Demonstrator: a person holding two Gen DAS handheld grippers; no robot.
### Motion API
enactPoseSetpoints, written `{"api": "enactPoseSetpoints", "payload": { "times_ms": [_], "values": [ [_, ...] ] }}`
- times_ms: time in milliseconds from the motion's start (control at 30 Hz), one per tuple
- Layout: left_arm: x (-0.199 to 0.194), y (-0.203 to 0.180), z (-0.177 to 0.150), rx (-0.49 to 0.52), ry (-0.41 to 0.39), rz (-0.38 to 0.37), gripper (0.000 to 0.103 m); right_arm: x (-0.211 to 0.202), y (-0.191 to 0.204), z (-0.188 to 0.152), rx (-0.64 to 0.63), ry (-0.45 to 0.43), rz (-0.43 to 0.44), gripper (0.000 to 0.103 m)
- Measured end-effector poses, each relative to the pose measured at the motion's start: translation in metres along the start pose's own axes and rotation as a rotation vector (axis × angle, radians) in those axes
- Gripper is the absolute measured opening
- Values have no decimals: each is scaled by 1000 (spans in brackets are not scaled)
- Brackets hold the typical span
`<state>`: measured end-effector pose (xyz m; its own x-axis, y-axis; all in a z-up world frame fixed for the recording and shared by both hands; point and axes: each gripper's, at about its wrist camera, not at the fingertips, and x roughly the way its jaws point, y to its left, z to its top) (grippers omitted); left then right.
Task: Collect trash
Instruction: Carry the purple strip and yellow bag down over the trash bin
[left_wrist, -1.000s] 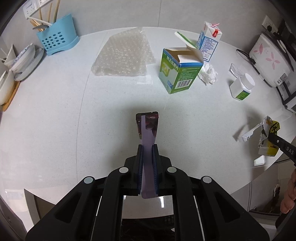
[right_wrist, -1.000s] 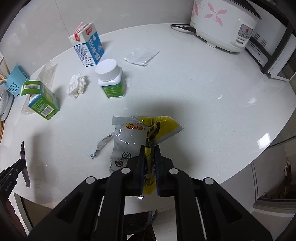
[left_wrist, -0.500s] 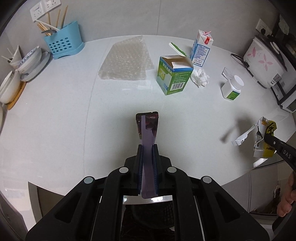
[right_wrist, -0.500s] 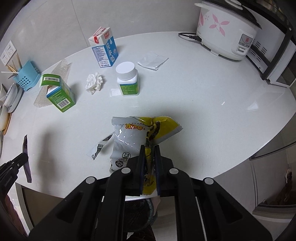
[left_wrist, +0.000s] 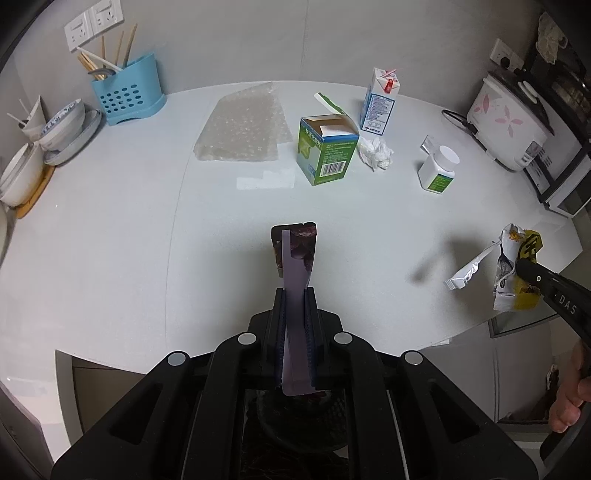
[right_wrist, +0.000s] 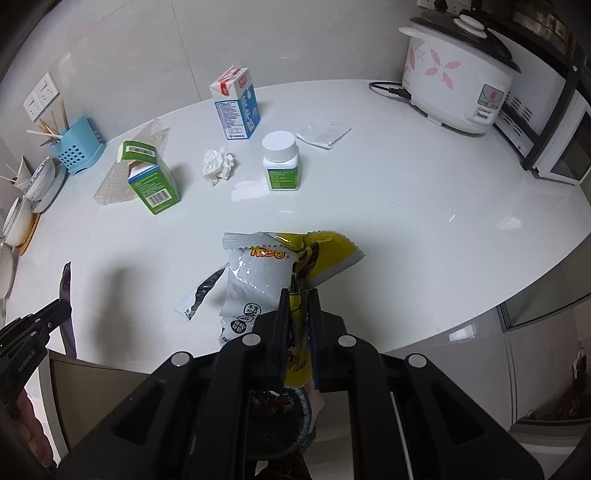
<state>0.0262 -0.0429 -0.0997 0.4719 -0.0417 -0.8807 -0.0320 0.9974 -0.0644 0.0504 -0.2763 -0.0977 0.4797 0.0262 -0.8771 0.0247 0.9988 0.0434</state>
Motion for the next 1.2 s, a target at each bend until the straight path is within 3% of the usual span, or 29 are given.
{"api": "enactPoseSetpoints", "payload": {
  "times_ms": [500, 1200],
  "values": [
    [-34, -7, -42, 26, 8, -35, 8, -32, 15, -30, -77, -40, 51, 8],
    [-47, -5, -106, 38, 42, -28, 8, -46, 27, -90, -123, -21, 123, 8]
  ]
}}
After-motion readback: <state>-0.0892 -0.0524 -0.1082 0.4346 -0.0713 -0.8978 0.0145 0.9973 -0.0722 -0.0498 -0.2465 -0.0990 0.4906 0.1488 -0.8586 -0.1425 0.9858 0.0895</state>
